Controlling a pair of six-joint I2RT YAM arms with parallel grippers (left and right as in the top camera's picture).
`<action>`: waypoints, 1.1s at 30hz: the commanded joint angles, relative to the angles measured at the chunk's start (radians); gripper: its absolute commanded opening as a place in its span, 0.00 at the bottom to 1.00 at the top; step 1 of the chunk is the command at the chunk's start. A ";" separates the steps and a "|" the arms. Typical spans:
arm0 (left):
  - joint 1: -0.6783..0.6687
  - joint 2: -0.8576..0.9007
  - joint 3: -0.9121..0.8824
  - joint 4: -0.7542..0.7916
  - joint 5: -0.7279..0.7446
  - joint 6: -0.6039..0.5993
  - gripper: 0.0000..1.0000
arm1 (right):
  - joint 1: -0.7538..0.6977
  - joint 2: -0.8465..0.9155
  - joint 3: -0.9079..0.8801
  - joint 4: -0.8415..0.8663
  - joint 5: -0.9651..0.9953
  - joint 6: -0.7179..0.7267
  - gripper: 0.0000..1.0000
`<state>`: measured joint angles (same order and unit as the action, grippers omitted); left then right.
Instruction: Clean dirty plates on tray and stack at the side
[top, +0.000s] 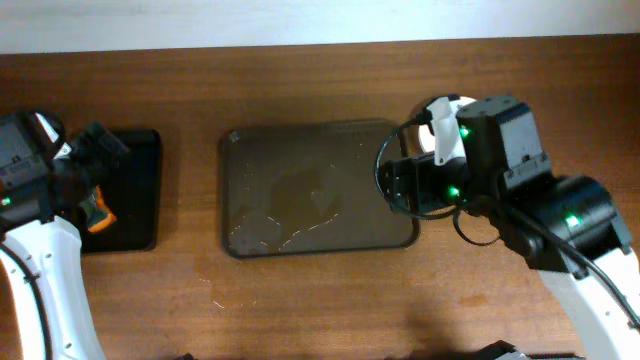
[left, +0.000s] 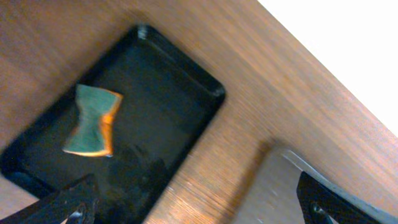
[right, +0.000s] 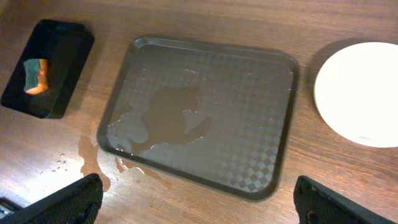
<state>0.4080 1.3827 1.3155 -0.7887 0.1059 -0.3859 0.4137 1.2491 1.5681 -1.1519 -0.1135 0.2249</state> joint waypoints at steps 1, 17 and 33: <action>0.005 0.003 0.003 -0.013 0.092 0.005 1.00 | 0.006 -0.062 -0.055 -0.026 0.082 0.000 0.98; 0.005 0.003 0.003 -0.013 0.092 0.005 1.00 | -0.040 -0.109 -0.169 -0.130 0.055 -0.011 0.98; 0.005 0.003 0.003 -0.013 0.092 0.005 1.00 | -0.479 -1.246 -1.563 1.126 -0.089 -0.011 0.98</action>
<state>0.4080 1.3872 1.3144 -0.8040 0.1917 -0.3859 -0.0582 0.0139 0.0181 -0.0311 -0.2558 0.2127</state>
